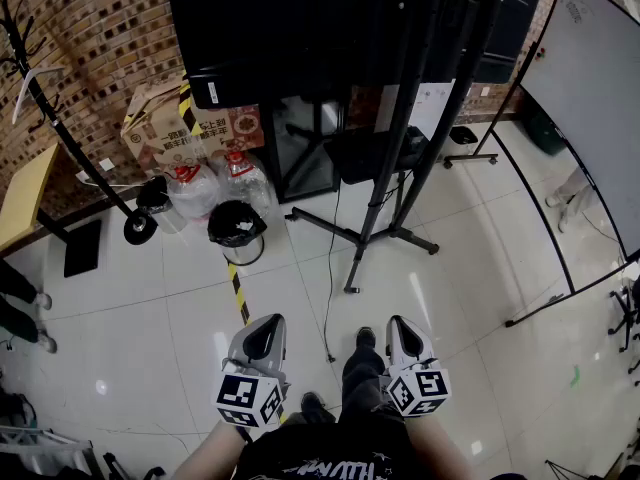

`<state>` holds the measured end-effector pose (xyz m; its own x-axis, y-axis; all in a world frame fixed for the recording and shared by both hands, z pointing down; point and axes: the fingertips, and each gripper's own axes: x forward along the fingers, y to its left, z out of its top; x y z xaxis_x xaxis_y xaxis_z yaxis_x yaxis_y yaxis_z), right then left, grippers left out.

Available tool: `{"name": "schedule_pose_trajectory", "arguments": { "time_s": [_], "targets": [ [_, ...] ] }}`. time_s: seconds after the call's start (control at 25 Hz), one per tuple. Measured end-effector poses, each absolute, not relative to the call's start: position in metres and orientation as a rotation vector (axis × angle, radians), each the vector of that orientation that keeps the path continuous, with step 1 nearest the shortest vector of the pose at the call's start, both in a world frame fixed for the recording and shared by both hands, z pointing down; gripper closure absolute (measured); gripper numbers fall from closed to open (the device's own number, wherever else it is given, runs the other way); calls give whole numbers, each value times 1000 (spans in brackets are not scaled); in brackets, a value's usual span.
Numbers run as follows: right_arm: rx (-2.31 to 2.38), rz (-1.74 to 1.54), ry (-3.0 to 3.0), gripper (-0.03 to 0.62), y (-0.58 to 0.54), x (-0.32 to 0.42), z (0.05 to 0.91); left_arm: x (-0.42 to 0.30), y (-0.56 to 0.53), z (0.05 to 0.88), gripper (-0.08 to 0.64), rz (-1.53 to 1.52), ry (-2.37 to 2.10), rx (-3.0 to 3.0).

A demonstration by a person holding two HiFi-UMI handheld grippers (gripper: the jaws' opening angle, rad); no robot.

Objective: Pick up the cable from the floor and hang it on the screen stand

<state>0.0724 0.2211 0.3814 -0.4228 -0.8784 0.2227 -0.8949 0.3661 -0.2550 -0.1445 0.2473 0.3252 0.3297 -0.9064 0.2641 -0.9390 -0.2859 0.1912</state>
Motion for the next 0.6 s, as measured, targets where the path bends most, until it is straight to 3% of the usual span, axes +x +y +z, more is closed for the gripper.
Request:
{"name": "schedule_pose_trajectory", "arguments": {
  "time_s": [0.6],
  "targets": [
    [1401, 494, -2600, 584, 20, 59, 448, -122, 87, 334, 554, 193, -1786, 2182]
  ]
}}
